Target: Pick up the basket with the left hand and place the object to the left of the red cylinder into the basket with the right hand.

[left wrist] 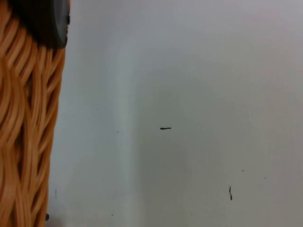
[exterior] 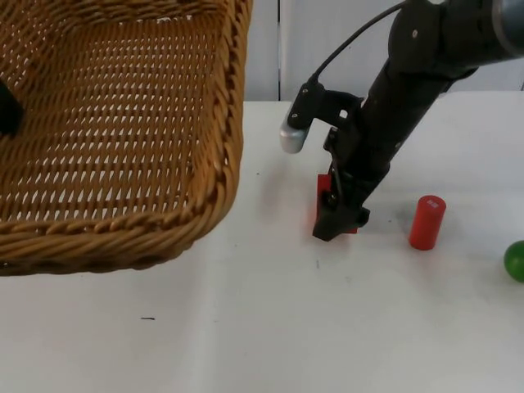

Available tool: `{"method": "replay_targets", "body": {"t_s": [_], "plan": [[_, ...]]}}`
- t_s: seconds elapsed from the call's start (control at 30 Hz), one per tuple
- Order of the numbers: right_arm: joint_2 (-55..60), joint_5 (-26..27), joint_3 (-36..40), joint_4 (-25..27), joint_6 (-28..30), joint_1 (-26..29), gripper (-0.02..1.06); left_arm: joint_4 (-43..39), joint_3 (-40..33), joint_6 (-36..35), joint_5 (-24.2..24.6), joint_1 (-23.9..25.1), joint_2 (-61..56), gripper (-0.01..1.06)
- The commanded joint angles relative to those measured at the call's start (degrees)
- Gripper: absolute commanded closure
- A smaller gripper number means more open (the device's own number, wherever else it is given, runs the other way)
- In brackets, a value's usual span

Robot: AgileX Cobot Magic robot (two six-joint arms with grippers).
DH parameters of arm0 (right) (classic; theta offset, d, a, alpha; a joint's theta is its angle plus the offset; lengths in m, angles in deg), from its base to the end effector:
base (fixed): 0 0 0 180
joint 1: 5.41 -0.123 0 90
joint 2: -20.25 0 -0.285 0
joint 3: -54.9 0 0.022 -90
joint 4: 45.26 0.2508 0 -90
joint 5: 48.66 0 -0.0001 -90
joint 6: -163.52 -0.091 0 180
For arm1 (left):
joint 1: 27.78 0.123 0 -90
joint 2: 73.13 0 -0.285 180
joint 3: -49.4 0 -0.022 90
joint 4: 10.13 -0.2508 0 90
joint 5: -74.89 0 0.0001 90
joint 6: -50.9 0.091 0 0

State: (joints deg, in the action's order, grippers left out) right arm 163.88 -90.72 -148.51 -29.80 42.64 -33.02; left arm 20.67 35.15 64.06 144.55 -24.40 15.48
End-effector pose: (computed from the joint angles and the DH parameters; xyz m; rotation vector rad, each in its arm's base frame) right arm 0.4231 0.2396 0.1000 -1.7300 2.1816 0.1673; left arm 0.2590 -0.0285 0.2950 0.0190 2.8546 -0.7182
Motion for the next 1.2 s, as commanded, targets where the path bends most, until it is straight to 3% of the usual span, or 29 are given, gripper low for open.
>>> {"method": "replay_targets", "body": {"t_s": [0.0, 0.03, 0.17, 0.2, 0.33, 0.37, 0.5, 0.63, 0.9, 1.17], "plan": [[0.06, -0.21, -0.45, -0.4, 0.45, -0.39, 0.25, 2.35, 0.06, -0.17, 0.31, -0.02, -0.17, 1.05], [0.06, -0.21, -0.45, -0.4, 0.45, -0.39, 0.25, 2.35, 0.06, -0.17, 0.31, -0.02, -0.17, 1.05], [0.06, -0.21, -0.45, -1.87, 0.45, -0.39, 0.46, 2.35, 0.06, -0.17, 0.31, -0.02, -0.17, 1.05], [0.06, -0.21, -0.45, -1.87, 0.45, -0.39, 0.46, 2.35, 0.06, -0.17, 0.31, -0.02, -0.17, 1.05], [0.06, -0.07, -0.45, -3.3, 0.45, -0.39, 0.73, 2.47, 0.06, -0.17, 0.31, -0.02, -0.17, 1.05], [0.06, -0.07, -0.45, -3.3, 0.45, -0.39, 0.73, 2.47, 0.06, -0.17, 0.31, -0.02, -0.17, 1.05], [0.06, -0.07, -0.45, -3.43, 0.45, -0.39, 0.93, 2.61, 0.06, -0.17, 0.31, -0.02, -0.17, 1.05], [-0.16, -0.83, -0.45, -3.43, -0.65, -0.39, 1.04, 2.61, 0.06, -0.17, 0.31, -0.02, -0.17, 1.05], [-5.15, -6.23, -0.45, -2.71, -3.12, -0.39, 1.04, 3.07, 0.06, -0.17, 0.31, -0.02, -0.17, 1.05], [-13.2, -14.02, -0.45, 1.86, -3.23, -0.39, 1.04, 3.06, 0.06, 0.01, 0.31, -0.02, -0.17, 1.05]]}}
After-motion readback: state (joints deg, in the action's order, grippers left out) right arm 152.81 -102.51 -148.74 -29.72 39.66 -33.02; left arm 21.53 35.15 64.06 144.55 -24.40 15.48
